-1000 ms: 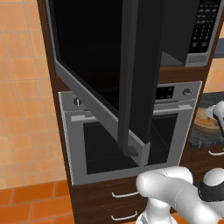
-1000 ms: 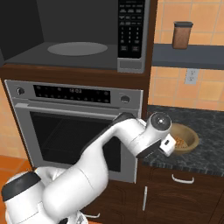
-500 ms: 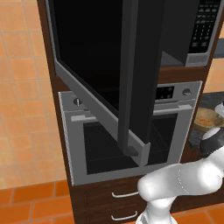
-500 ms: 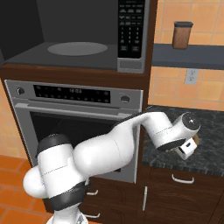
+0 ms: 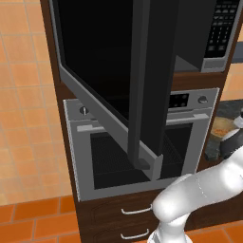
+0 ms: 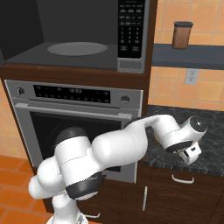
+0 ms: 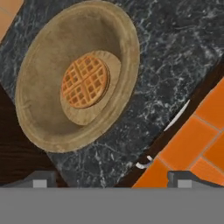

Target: Open the microwave, place the bowl with waffle inside the microwave, then close the microwave door and turn it on.

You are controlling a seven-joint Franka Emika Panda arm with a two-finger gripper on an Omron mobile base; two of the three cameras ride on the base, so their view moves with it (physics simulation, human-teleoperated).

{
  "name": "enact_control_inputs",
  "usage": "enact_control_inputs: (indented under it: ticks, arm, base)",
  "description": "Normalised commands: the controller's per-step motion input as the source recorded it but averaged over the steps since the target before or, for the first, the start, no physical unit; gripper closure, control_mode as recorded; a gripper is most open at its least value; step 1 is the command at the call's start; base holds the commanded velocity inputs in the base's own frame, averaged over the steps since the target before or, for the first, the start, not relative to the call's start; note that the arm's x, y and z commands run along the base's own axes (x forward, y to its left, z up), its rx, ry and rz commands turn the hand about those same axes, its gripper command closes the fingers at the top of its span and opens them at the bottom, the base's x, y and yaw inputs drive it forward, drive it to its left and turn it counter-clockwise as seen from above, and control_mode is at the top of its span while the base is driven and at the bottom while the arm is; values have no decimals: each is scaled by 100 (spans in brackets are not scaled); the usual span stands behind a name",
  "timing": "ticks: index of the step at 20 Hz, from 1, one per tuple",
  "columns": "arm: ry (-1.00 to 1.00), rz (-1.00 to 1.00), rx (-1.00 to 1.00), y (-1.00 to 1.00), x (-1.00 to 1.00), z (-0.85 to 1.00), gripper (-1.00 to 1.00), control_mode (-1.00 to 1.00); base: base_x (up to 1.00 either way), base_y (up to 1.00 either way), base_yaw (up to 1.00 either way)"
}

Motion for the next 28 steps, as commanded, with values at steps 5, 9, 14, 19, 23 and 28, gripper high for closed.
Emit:
enact_control_inputs:
  ticks: [5, 9, 14, 19, 23, 28]
  arm:
    - [0, -30, 7, -9, 24, -40, -100, -100]
    - [-2, -20, 12, -5, 22, -7, -100, -100]
    - [3, -9, 6, -3, 19, -25, -100, -100]
    - [5, -7, 6, -5, 18, -23, -100, -100]
    - [1, -4, 10, -1, 26, -17, -100, -100]
    - [3, -5, 8, -1, 20, -24, -100, -100]
  base:
    - [0, 0, 0]
    - [0, 0, 0]
    - [0, 0, 0]
    - [0, 0, 0]
    - [0, 0, 0]
    - [0, 0, 0]
